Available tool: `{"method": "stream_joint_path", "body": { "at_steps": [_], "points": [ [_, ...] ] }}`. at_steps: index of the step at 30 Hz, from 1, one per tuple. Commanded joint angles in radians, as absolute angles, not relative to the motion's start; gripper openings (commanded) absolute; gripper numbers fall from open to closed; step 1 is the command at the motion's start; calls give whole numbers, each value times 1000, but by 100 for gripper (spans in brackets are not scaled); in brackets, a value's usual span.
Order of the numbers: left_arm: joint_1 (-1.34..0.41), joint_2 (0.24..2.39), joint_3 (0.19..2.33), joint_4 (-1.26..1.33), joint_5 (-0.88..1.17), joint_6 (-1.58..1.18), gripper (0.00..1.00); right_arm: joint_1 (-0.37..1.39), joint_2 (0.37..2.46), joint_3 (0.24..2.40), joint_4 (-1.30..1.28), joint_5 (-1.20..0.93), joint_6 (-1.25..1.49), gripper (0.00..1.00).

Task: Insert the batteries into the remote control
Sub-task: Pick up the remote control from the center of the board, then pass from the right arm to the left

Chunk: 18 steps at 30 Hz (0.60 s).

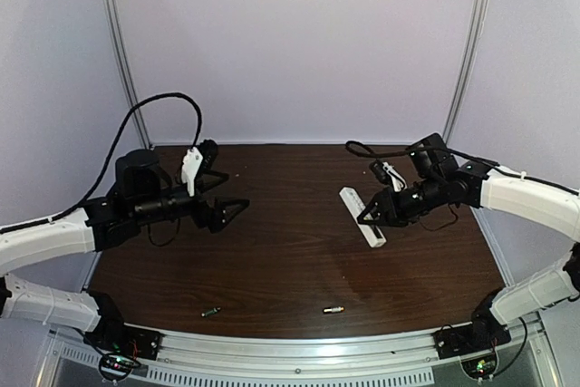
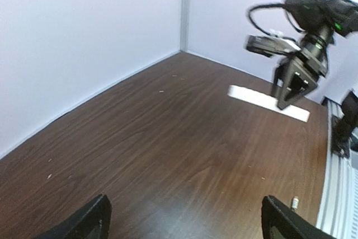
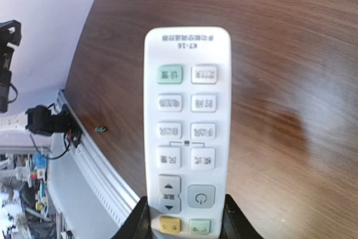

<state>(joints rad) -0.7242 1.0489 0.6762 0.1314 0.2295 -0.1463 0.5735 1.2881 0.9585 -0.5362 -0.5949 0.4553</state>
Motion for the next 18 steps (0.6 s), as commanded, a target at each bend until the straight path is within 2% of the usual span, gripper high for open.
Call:
{"method": "stream_joint_path", "body": {
  "at_steps": [1, 5, 7, 14, 18],
  "points": [
    [-913, 1051, 729, 59, 210, 257, 95, 652, 1282, 1006, -589, -755, 421, 0],
    [-1111, 1100, 777, -46, 38, 521, 92, 696, 1294, 1010, -598, -809, 422, 0],
    [-1169, 1137, 823, -83, 18, 580, 89, 708, 1306, 1016, -609, -839, 418, 0],
    [-1293, 1270, 926, -135, -132, 761, 75, 769, 1354, 1045, -644, -881, 412, 0],
    [-1319, 1352, 966, -147, -189, 807, 73, 804, 1371, 1066, -651, -897, 416, 0]
  ]
}}
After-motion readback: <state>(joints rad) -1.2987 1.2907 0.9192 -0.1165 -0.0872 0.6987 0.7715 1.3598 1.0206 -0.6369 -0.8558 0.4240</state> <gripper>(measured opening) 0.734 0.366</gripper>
